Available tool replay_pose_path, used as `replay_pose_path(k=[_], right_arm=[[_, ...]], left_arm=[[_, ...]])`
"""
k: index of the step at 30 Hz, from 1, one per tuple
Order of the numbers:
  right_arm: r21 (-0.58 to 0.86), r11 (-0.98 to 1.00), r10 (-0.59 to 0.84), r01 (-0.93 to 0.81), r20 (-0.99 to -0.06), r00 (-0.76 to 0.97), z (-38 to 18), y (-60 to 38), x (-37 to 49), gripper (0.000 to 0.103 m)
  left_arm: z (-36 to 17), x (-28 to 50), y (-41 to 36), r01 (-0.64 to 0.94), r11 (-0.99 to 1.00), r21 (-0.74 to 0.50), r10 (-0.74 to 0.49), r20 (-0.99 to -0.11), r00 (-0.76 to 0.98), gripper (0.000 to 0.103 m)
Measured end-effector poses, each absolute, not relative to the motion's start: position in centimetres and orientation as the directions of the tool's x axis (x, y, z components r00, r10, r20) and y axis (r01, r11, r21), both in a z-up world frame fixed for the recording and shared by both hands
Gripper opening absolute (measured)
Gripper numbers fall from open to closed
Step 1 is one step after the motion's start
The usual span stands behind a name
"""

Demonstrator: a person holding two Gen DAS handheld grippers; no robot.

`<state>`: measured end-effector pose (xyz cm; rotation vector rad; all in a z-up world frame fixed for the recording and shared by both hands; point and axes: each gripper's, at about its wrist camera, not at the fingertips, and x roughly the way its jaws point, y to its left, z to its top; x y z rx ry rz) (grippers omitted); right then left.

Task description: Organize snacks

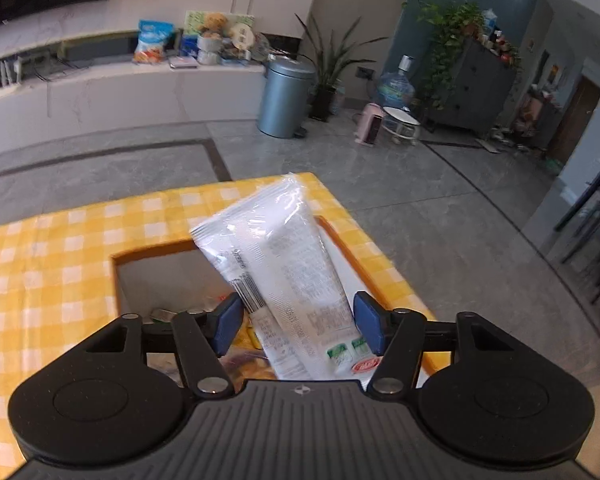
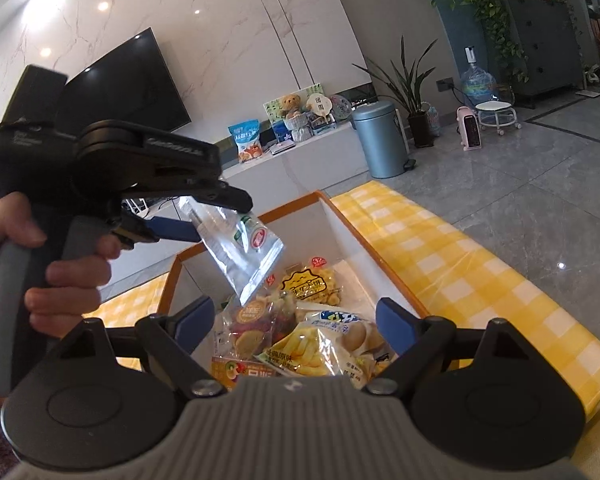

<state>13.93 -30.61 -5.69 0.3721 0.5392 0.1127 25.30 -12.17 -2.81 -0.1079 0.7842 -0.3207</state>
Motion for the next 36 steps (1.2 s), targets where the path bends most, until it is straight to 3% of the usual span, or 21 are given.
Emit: replay_pose_path(k=[2, 8, 12, 17, 21, 25, 36], right_arm=[[0.373, 0.928, 0.194, -0.001, -0.480, 0.855, -5.7, -30.7, 13.7, 0.086], [0.327, 0.945, 0.152, 0.021, -0.493, 0.856, -5.6, -30.0, 13.9, 0.086], [0.274, 0.961, 0.102, 0.037, -0.475, 0.874, -4.7, -28.8, 13.3, 0.086], [0.237, 0.971, 0.080, 0.038, -0.470, 0.879, -2.7, -27.2, 12.1, 0.085], [0.190, 0.981, 0.061, 0.036, -0.480, 0.875, -1.7, -25.8, 10.1, 0.085], [0.223, 0.973, 0.049, 0.065, -0.473, 0.880, -1.2, -25.3, 8.0, 0.085], [0.139, 0.989, 0.038, 0.039, -0.514, 0.857, -0.9, -23.4, 5.4, 0.085]], left_arm=[[-2.4, 24.6, -12.0, 0.212, 0.959, -0.187, -0.282, -0.673, 0.684, 0.081], [-0.5, 21.7, -11.1, 0.195, 0.976, -0.100, -0.213, -0.631, 0.746, 0.081], [1.2, 18.8, -10.0, 0.189, 0.979, -0.074, -0.196, -0.582, 0.789, 0.090], [2.5, 14.7, -9.3, 0.204, 0.979, -0.004, -0.177, -0.520, 0.836, 0.094], [2.2, 11.8, -8.3, 0.187, 0.982, -0.025, -0.175, -0.487, 0.855, 0.094], [1.6, 10.5, -7.5, 0.149, 0.987, -0.066, -0.161, -0.519, 0.840, 0.094], [-0.5, 8.4, -5.2, 0.090, 0.989, -0.121, -0.141, -0.533, 0.834, 0.094]])
